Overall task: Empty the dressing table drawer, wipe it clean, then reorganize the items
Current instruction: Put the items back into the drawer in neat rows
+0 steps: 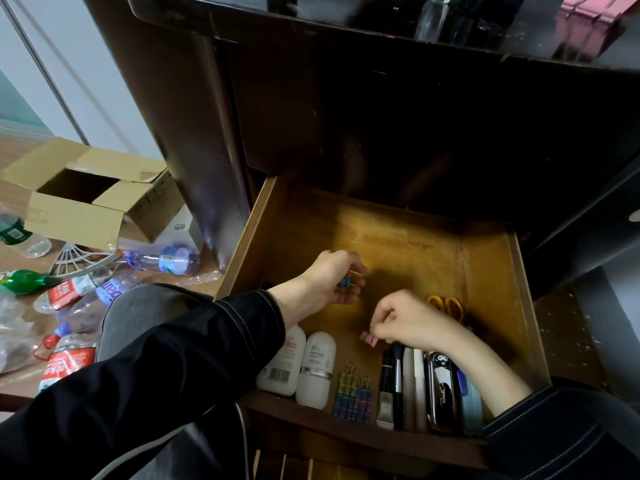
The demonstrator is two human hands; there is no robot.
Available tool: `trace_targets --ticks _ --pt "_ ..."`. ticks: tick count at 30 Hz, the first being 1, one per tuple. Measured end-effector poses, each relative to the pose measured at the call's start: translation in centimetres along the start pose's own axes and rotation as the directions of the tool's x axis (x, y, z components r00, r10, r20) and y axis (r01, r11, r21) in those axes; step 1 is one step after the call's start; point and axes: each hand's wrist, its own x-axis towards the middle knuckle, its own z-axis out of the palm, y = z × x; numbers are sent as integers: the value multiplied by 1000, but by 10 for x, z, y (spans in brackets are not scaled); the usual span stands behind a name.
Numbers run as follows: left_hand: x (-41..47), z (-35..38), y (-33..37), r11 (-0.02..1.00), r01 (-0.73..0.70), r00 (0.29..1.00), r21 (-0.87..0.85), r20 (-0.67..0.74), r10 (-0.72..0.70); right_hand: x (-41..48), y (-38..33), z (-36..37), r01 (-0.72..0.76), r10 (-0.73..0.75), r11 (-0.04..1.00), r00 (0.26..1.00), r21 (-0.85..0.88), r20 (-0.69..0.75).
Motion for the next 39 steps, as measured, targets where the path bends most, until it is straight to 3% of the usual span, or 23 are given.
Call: trace_targets --ticks 4,14,39 --pt "0 2 0 1000 -11 1000 -3 7 11 -4 0 8 63 -36 989 981 -135 189" --pt "2 1 -1 999 -11 1000 30 22 11 -6 -2 16 121 -46 961 956 -247 291" --pt "-3 1 2 1000 -8 999 28 45 6 -1 3 22 158 -68 956 941 -249 333"
